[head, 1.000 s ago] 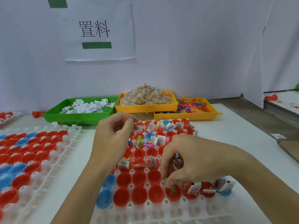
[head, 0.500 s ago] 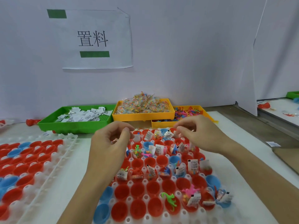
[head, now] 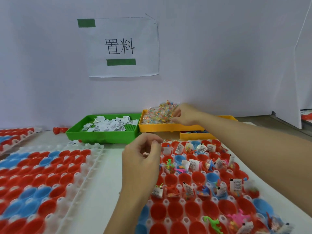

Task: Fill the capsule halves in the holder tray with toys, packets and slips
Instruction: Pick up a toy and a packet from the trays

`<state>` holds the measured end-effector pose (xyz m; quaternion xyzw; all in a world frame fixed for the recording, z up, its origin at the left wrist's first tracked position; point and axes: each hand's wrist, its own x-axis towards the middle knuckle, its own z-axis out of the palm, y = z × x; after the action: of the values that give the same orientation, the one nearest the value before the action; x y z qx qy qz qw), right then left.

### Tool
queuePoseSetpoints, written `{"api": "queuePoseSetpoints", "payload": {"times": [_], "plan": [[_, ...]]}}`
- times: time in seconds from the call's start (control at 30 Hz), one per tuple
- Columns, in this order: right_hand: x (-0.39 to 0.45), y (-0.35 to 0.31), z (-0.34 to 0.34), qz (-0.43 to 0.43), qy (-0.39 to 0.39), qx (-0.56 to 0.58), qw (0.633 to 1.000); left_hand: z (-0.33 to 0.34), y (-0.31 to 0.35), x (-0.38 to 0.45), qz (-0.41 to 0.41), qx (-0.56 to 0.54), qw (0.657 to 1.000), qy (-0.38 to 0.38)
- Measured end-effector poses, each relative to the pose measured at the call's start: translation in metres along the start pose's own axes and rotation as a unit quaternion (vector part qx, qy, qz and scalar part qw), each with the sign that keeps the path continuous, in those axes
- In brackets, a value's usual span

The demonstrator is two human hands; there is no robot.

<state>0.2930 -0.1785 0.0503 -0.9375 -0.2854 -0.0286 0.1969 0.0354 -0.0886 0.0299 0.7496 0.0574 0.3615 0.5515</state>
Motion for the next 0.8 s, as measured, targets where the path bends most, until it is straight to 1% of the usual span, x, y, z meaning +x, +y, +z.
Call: {"api": "queuePoseSetpoints", "payload": {"times": [0.07,0.13,0.3,0.4,0.47,0.63,0.8], "plan": [[0.012,-0.002,0.008,0.034,-0.002,-0.023,0.999,0.0,0.001,0.0,-0.012,-0.018,1.0,-0.009],[0.019,0.001,0.014,0.07,0.037,-0.006,0.997,0.0,0.001,0.0,-0.015,-0.023,1.0,-0.014],[0.018,0.01,0.008,0.108,0.137,0.133,0.976,-0.003,0.0,0.001,-0.009,-0.032,0.999,-0.014],[-0.001,0.006,-0.014,0.094,0.197,0.228,0.949,-0.004,0.001,0.002,-0.009,-0.042,0.999,-0.018],[-0.024,0.003,-0.03,0.077,0.219,0.279,0.932,-0.005,0.001,0.002,-0.008,-0.044,0.999,-0.024],[-0.117,0.004,-0.051,-0.002,0.202,0.355,0.913,-0.002,0.003,0.0,-0.001,-0.045,0.998,-0.048],[-0.204,-0.003,-0.036,-0.049,0.117,0.403,0.906,0.007,0.007,-0.006,0.025,-0.041,0.993,-0.107]]}}
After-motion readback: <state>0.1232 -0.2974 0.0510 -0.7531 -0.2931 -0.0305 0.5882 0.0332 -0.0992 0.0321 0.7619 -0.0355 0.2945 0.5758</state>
